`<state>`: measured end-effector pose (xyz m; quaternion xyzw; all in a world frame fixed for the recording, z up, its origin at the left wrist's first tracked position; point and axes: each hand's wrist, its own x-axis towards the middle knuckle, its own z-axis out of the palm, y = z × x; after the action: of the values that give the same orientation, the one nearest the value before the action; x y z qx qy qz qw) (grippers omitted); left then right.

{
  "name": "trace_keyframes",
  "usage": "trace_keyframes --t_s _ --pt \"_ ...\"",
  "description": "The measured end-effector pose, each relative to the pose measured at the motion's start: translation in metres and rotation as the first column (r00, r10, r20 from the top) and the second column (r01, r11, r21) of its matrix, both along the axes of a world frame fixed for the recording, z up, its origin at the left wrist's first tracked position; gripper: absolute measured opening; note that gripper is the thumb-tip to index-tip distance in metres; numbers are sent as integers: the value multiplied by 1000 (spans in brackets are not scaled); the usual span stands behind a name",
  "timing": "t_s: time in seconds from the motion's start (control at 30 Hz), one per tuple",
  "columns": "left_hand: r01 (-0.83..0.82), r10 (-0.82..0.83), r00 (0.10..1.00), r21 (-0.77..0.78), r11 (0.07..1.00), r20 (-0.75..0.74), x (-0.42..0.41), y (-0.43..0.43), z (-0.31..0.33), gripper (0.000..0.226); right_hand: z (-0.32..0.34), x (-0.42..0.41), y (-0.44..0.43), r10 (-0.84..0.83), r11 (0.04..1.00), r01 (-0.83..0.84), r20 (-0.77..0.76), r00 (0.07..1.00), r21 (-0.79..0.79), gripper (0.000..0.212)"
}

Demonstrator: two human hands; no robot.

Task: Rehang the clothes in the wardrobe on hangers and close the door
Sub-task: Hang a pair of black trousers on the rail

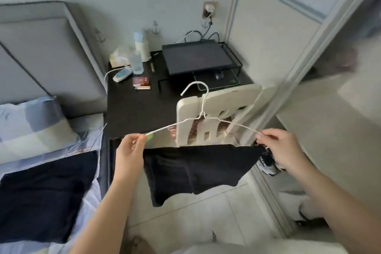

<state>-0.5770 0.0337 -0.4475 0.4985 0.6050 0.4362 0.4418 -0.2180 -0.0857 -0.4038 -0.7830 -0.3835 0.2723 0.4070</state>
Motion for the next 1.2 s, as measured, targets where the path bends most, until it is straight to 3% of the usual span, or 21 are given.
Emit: trace_keyframes --t_s 0.23,0.37,0.4,0.53,0.67,0.77,0.87,0.93,1.1,1.2 --pt "294 -294 955 11 956 -32 161 -7 22 11 60 94 -54 177 981 -157 197 964 -114 16" --pt "443 -443 896 7 896 6 240 -7 44 12 93 125 -61 138 990 -131 252 958 -44 6" --pt "476 -476 879 21 879 7 258 -6 50 12 101 132 -62 111 994 -110 236 965 -17 2" --pt "615 -617 786 65 786 31 328 -1 72 14 129 161 -66 28 997 -38 152 988 61 33" --pt "733 -740 672 121 669 23 397 8 94 15 157 195 -79 -79 986 79 -1 997 148 42" --pt "791 -804 595 179 585 -2 448 18 117 12 187 223 -92 -158 961 198 -203 966 194 58" --pt "855 -880 472 265 447 -40 499 29 147 9 224 247 -109 -128 943 252 -463 877 218 86" --pt "892 -919 386 286 350 -78 530 35 168 18 248 260 -120 -52 934 237 -554 831 268 101" --pt "932 -985 156 340 123 -71 584 42 228 47 305 286 -129 -7 882 265 -553 833 389 113" --pt "940 -990 90 338 48 -109 599 45 267 73 335 302 -127 20 845 276 -543 840 458 116"
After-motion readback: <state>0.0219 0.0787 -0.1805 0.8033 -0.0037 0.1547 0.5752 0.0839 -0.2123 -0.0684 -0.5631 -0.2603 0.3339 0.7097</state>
